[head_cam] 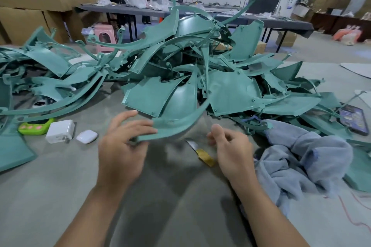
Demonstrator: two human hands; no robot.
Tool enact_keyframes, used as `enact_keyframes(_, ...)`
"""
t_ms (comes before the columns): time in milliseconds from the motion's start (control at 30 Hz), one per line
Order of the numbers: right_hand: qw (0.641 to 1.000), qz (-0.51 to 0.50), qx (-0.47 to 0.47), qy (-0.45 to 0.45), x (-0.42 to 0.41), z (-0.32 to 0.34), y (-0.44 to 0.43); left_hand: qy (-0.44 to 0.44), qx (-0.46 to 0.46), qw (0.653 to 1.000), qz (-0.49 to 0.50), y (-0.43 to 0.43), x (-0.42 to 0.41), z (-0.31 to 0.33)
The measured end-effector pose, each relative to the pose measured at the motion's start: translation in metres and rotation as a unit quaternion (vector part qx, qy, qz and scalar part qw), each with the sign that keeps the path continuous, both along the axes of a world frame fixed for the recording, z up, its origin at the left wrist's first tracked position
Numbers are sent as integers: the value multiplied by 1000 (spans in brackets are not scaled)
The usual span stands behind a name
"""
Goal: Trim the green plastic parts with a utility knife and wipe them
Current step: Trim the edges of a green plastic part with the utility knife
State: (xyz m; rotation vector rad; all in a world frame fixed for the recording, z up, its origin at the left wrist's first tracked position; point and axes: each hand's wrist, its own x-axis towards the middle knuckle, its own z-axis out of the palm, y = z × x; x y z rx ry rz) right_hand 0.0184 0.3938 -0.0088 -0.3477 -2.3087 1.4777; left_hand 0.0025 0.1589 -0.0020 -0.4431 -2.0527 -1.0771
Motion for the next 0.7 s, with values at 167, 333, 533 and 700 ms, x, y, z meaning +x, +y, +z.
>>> enact_keyframes(167, 924, 107, -359, -72, 3, 10, -19, 20, -95, 989, -107, 24, 8, -6)
enact_keyframes(333, 866, 100, -490, -27, 0, 16, -8, -144, 111, 983, -17, 30, 7, -5)
enact_keyframes(533, 894, 157, -409, -95, -1, 9, -26, -446, 517, 673, -283, 21, 1, 2)
enact_keyframes(700, 960, 125, -242, -61, 8, 20, -7, -405, 551, 707, -180, 17, -10, 2)
